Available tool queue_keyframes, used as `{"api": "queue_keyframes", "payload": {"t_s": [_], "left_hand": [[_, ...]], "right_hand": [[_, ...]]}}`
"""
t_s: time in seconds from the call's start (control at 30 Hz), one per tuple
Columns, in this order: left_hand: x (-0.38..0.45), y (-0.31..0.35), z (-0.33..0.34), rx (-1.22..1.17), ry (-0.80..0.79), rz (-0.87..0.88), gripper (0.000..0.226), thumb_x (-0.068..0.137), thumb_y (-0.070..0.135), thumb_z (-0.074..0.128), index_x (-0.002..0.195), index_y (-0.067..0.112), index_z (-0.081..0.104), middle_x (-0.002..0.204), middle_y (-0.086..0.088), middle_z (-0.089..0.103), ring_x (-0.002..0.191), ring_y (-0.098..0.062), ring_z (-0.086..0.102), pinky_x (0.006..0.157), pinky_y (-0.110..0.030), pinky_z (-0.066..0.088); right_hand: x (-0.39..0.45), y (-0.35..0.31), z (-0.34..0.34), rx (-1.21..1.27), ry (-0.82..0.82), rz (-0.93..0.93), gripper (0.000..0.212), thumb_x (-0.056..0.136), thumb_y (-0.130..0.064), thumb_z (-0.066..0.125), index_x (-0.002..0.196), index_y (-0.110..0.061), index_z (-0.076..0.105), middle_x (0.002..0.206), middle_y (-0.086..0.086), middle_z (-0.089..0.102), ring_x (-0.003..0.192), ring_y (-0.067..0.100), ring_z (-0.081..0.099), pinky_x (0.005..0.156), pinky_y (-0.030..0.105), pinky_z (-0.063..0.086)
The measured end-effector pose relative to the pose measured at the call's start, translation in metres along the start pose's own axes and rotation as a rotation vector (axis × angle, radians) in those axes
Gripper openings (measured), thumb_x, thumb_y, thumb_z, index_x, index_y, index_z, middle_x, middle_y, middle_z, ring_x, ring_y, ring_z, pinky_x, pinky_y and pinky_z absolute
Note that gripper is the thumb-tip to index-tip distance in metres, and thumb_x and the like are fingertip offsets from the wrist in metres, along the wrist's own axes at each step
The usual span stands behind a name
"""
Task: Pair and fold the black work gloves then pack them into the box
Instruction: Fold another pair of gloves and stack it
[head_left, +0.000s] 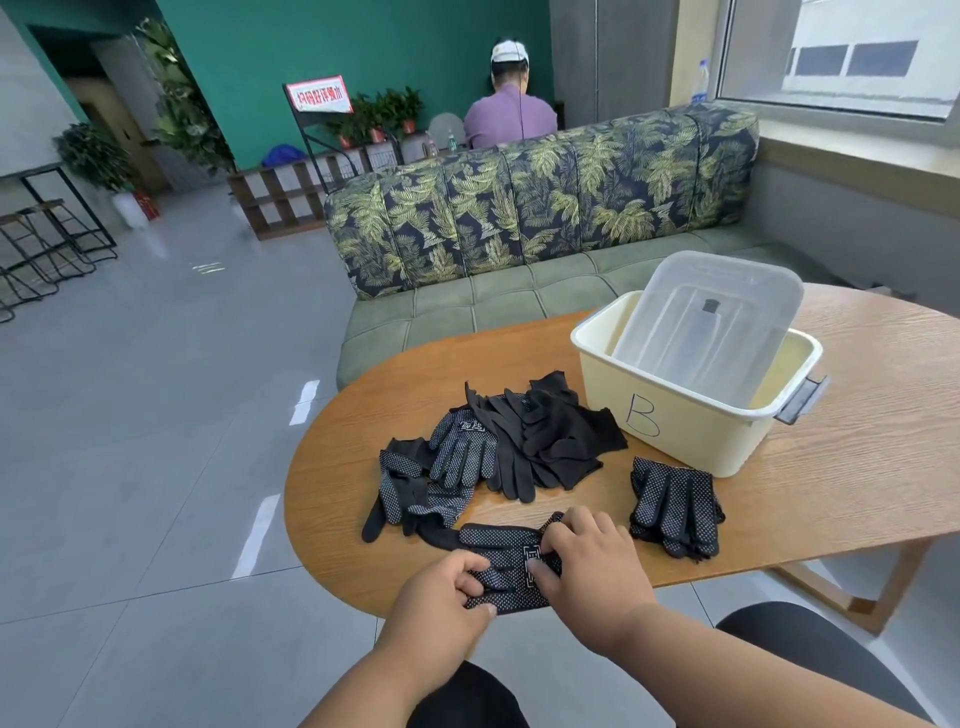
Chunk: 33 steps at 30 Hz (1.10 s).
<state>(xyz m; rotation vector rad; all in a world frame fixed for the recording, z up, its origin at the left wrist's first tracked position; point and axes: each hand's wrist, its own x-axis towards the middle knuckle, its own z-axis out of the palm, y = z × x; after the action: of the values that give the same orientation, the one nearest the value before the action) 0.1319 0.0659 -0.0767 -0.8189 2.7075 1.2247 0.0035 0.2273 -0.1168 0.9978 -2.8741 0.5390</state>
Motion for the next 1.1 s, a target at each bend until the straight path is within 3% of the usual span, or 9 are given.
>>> {"api": "queue_keyframes", "payload": {"t_s": [0.07, 0.13, 0.23, 0.43, 0.63, 0.73, 0.83, 0.97, 1.1], "left_hand": [[0.0, -0.001, 0.002, 0.029, 0.034, 0.007, 0.034, 0.089, 0.026, 0.075, 0.117, 0.042, 0.063, 0.102, 0.014, 0.065, 0.093, 0.0, 0.06, 0.081, -0.014, 0.049], [0.0, -0.002, 0.002, 0.018, 0.054, -0.001, 0.029, 0.091, 0.026, 0.074, 0.113, 0.041, 0.064, 0.098, 0.013, 0.067, 0.092, -0.001, 0.061, 0.083, -0.017, 0.051], [0.002, -0.004, 0.0, 0.01, 0.084, -0.004, 0.025, 0.093, 0.022, 0.071, 0.11, 0.039, 0.065, 0.094, 0.012, 0.069, 0.088, -0.001, 0.063, 0.078, -0.012, 0.048], [0.008, -0.008, -0.005, 0.017, 0.104, 0.001, 0.026, 0.096, 0.021, 0.064, 0.113, 0.041, 0.063, 0.093, 0.014, 0.069, 0.086, 0.0, 0.063, 0.075, -0.013, 0.048], [0.019, -0.011, -0.005, 0.06, 0.103, 0.006, 0.03, 0.095, 0.031, 0.067, 0.123, 0.041, 0.061, 0.101, 0.013, 0.064, 0.084, -0.001, 0.063, 0.073, -0.011, 0.046], [0.025, -0.008, -0.005, 0.114, 0.149, 0.028, 0.032, 0.096, 0.04, 0.062, 0.128, 0.041, 0.058, 0.099, 0.014, 0.061, 0.086, -0.003, 0.061, 0.076, -0.018, 0.048], [0.031, -0.006, -0.004, 0.223, 0.199, 0.038, 0.037, 0.099, 0.045, 0.058, 0.135, 0.037, 0.056, 0.111, 0.018, 0.053, 0.097, -0.002, 0.058, 0.082, -0.02, 0.046], [0.041, -0.01, 0.002, 0.331, 0.221, 0.03, 0.044, 0.096, 0.05, 0.057, 0.137, 0.033, 0.058, 0.124, 0.011, 0.047, 0.112, -0.011, 0.056, 0.098, -0.029, 0.049], [0.047, -0.007, 0.003, 0.366, 0.247, 0.008, 0.037, 0.096, 0.05, 0.054, 0.129, 0.035, 0.06, 0.124, 0.01, 0.047, 0.111, -0.015, 0.056, 0.093, -0.03, 0.049]], "right_hand": [[0.004, 0.004, 0.001, 0.0, 0.008, -0.025, 0.033, 0.09, -0.057, 0.047, 0.087, -0.034, 0.07, 0.102, -0.008, 0.058, 0.093, 0.024, 0.059, 0.079, 0.041, 0.047], [0.007, 0.006, -0.003, 0.021, -0.032, -0.042, 0.029, 0.096, -0.053, 0.051, 0.094, -0.033, 0.072, 0.123, -0.009, 0.059, 0.11, 0.024, 0.057, 0.092, 0.042, 0.043], [0.012, 0.01, -0.008, 0.06, -0.082, -0.057, 0.021, 0.097, -0.049, 0.056, 0.098, -0.032, 0.068, 0.148, -0.008, 0.05, 0.129, 0.024, 0.05, 0.106, 0.042, 0.037], [0.014, 0.009, -0.007, 0.123, -0.117, 0.023, 0.02, 0.098, -0.048, 0.054, 0.114, -0.035, 0.055, 0.123, -0.012, 0.052, 0.119, 0.019, 0.048, 0.103, 0.038, 0.036], [0.015, 0.011, -0.004, 0.132, -0.133, 0.048, 0.045, 0.099, -0.046, 0.05, 0.143, -0.037, 0.047, 0.139, -0.011, 0.049, 0.127, 0.02, 0.046, 0.108, 0.04, 0.036], [0.018, 0.014, -0.003, 0.111, -0.163, 0.05, 0.048, 0.1, -0.048, 0.046, 0.148, -0.038, 0.044, 0.141, -0.011, 0.047, 0.128, 0.02, 0.044, 0.109, 0.039, 0.034], [0.017, 0.017, -0.003, 0.107, -0.174, 0.039, 0.048, 0.102, -0.043, 0.042, 0.15, -0.038, 0.041, 0.142, -0.01, 0.046, 0.127, 0.019, 0.042, 0.109, 0.04, 0.034], [0.016, 0.021, -0.003, 0.141, -0.184, 0.024, 0.053, 0.1, -0.032, 0.037, 0.152, -0.036, 0.04, 0.141, -0.008, 0.046, 0.122, 0.019, 0.041, 0.109, 0.04, 0.033], [0.016, 0.024, -0.002, 0.153, -0.189, 0.014, 0.056, 0.097, -0.031, 0.035, 0.153, -0.036, 0.039, 0.141, -0.008, 0.045, 0.121, 0.019, 0.041, 0.109, 0.04, 0.033]]}}
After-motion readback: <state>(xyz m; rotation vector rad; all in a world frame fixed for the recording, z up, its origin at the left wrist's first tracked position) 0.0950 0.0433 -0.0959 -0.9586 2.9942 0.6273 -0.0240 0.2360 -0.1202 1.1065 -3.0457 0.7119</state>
